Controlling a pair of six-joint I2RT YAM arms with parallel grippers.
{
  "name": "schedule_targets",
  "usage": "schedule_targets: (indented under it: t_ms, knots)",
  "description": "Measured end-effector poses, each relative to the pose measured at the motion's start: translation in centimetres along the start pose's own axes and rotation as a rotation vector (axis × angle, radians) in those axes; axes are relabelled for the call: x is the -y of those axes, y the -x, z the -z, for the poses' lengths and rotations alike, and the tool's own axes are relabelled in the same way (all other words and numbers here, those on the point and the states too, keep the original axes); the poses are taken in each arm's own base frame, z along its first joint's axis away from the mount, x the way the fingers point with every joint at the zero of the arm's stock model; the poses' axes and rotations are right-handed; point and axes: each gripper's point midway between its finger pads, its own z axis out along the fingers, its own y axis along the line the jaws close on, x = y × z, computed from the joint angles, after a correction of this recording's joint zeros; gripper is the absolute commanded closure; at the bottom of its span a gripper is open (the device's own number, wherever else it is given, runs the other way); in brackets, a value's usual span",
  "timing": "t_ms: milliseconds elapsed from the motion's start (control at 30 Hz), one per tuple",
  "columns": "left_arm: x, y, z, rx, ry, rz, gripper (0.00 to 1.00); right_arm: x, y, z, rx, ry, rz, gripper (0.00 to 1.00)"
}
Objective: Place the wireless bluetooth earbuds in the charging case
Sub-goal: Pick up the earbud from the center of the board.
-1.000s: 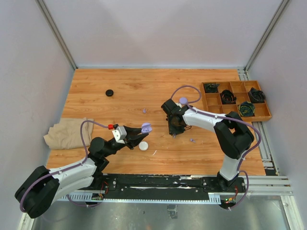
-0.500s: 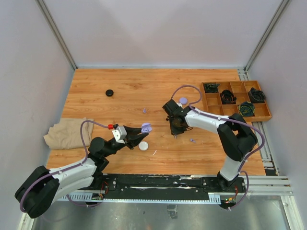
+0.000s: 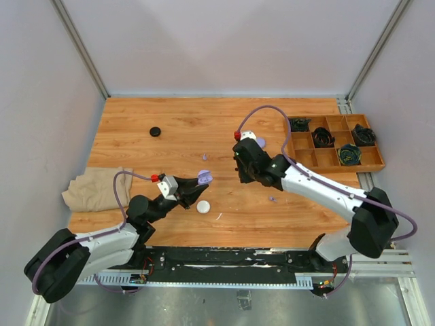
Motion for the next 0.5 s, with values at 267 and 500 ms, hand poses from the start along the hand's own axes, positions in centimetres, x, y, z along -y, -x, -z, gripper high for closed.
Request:
schedule_targets:
  t_ms: [267, 500]
  knots:
    - [-0.3, -0.3, -0.2, 0.026, 0.012, 0.003, 1.0, -2.4, 3.8, 4.8, 0.231, 0.132, 0.068, 0.82]
    - [0.3, 1.3, -0.3, 0.088, -0.023, -0.033, 1.0, -4.5, 5.7, 7.9, 0.401, 0.244, 0.127, 0.81]
